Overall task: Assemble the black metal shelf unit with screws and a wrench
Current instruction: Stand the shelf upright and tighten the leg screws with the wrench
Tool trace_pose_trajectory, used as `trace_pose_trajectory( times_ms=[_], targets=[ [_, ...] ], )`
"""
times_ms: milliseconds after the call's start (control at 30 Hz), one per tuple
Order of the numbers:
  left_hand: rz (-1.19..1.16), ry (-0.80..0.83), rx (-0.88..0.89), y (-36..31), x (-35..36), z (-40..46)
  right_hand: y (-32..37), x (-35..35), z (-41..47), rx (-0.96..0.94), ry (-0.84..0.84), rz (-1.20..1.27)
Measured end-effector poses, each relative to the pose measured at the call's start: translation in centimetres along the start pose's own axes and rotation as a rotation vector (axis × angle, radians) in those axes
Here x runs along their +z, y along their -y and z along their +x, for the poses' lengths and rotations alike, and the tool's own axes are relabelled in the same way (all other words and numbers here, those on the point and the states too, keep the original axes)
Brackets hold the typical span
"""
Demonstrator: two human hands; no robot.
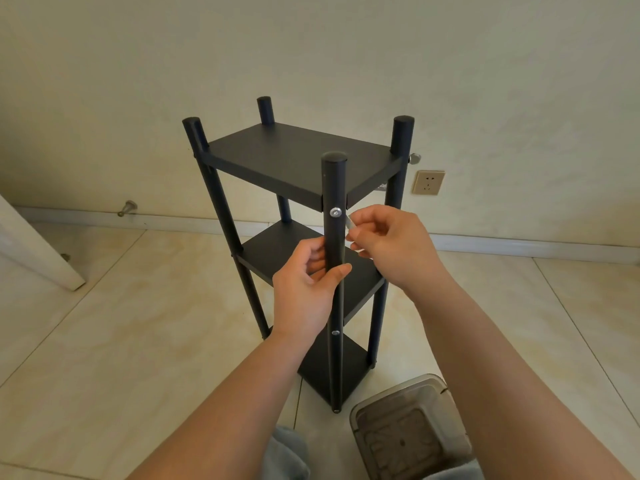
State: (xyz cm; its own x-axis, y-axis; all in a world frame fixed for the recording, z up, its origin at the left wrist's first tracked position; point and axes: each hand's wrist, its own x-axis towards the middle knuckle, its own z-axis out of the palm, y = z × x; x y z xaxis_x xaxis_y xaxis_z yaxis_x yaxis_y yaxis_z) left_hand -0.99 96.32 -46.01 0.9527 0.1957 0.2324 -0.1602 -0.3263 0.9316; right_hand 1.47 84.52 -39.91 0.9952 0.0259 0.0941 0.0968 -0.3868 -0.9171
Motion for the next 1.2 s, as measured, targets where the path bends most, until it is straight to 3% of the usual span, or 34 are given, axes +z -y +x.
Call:
trace_pose_trajectory(
  times_ms=[100, 400, 567, 733, 800, 967, 1200],
  targets=[
    [0.01, -0.007, 0.007, 0.0, 0.1, 0.0, -0.3, 0.4, 0.0, -0.042, -0.04, -0.107],
    [0.027, 0.02, 0.009, 0.1, 0.5, 0.0, -0.3, 0.0, 0.6, 0.086, -0.223, 0.132],
    [0.019, 0.021, 0.027, 0.2, 0.6, -0.1, 0.1, -0.9, 0.1, 0.135, -0.049, 0.172],
    [0.025, 0.036, 0.046, -0.1, 0.4, -0.2, -0.6, -0.6, 0.2, 0.027, 0.031, -0.139],
    [0.049, 0.054, 0.05, -0.2, 0.4, -0.3, -1.6, -0.2, 0.7, 0.05, -0.029, -0.235],
    [0.157, 0.159, 0.085, -0.2, 0.6, -0.9, -4.3, -1.5, 2.3, 0.099, -0.365, -0.251],
    [0.244, 0.203, 0.118, -0.2, 0.6, -1.5, -5.4, -2.7, 3.5, 0.1, -0.17, -0.122]
  ],
)
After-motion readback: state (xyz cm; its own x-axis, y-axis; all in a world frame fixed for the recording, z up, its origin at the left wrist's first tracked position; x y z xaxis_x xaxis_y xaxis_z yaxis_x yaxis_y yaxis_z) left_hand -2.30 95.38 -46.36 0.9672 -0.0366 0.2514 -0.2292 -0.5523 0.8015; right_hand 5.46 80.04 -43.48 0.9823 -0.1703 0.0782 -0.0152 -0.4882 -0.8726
